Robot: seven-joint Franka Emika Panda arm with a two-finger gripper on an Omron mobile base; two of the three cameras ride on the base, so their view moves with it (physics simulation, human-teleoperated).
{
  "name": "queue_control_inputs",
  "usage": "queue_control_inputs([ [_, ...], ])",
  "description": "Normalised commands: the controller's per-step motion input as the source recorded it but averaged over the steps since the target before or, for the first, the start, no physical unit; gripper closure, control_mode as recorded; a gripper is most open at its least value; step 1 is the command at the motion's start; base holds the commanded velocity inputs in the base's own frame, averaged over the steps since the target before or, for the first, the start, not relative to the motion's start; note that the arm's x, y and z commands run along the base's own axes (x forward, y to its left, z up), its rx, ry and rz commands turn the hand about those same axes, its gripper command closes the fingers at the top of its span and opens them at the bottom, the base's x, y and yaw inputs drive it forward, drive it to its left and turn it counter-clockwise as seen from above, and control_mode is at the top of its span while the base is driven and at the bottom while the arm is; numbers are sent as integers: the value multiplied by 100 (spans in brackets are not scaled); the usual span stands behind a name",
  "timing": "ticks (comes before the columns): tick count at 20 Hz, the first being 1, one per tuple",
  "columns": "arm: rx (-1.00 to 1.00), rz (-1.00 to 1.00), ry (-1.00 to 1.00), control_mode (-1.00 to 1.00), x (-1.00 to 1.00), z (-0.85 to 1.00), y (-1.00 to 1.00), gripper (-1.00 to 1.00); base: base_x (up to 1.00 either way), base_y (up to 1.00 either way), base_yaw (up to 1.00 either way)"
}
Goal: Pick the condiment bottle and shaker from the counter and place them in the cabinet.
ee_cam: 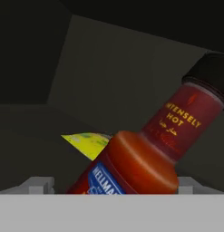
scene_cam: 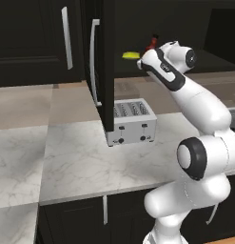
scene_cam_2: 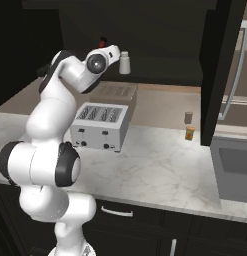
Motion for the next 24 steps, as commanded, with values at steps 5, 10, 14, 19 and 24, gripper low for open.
queue_control_inputs([
  [5, 0, 0, 0, -100, 60, 0, 1, -100, 0, 0, 0],
  [10, 0, 0, 0, -100, 20, 0, 10, -100, 0, 0, 0],
  [14, -2, 0, -7, -100, -6, 0, 13, -100, 0, 0, 0],
  [19, -9, 0, -16, -100, -39, 0, 14, -100, 0, 0, 0],
  [24, -16, 0, -10, -100, -15, -11, 17, -100, 0, 0, 0],
])
